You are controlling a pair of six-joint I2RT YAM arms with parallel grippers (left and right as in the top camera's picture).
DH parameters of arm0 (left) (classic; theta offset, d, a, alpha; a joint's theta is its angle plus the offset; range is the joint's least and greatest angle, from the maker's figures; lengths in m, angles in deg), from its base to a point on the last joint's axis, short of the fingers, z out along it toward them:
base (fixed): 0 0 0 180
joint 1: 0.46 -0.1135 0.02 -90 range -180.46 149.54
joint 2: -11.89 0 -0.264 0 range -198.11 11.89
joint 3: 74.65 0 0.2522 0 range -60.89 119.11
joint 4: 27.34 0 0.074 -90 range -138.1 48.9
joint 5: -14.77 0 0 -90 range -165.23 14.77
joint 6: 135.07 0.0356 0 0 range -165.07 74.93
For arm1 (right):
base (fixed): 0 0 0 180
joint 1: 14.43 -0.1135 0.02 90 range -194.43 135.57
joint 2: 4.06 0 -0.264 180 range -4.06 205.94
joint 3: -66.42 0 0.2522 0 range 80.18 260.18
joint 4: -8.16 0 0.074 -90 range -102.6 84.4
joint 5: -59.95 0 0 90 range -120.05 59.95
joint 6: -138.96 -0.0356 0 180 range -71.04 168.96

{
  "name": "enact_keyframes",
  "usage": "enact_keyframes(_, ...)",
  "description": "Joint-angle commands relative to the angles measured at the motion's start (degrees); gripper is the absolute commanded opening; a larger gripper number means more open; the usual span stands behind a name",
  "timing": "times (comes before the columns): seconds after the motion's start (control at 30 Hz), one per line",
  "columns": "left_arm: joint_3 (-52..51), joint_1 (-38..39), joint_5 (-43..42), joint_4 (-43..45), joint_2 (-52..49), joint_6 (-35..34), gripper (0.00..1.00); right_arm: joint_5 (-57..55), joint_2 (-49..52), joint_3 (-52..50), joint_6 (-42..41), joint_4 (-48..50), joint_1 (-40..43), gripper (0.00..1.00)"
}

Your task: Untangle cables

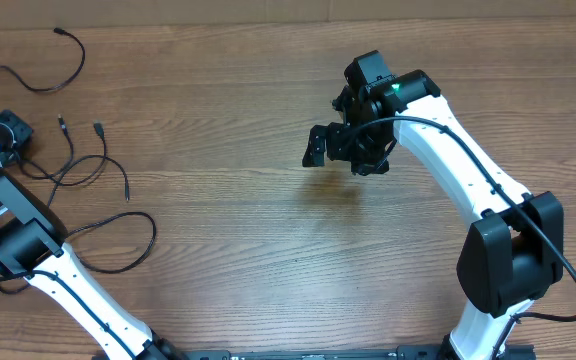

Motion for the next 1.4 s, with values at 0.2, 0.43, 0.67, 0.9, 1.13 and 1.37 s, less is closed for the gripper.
enact_keyframes(0.2,-0.50,-0.79,-20.26,7.06,0.66,-26.23,0.04,-0.59,-1.97,-0.31,0.20,0.07,-0.33,1.00)
enact_keyframes(0.43,-0.52,2.03,-27.61,15.78,0.66,-36.70,0.08,-0.59,-1.97,-0.31,0.20,0.11,-0.33,1.00)
enact_keyframes(0.67,-0.50,5.70,-24.85,7.26,1.05,-11.28,0.88,-0.59,-1.97,-0.31,0.22,0.07,-0.33,1.00)
enact_keyframes(0.9,-0.50,-0.37,-22.08,-0.55,11.39,-14.21,0.87,-0.61,-1.97,-0.31,0.24,0.15,-0.33,1.00)
enact_keyframes(1.13,-0.68,-0.52,4.98,-20.28,11.80,-15.19,0.92,-0.59,-1.97,-0.31,0.22,1.01,-0.33,1.00)
enact_keyframes(1.37,-0.70,-1.14,7.65,-22.29,5.46,-13.73,0.72,-0.59,-1.95,-0.31,0.24,-0.17,-0.33,1.00)
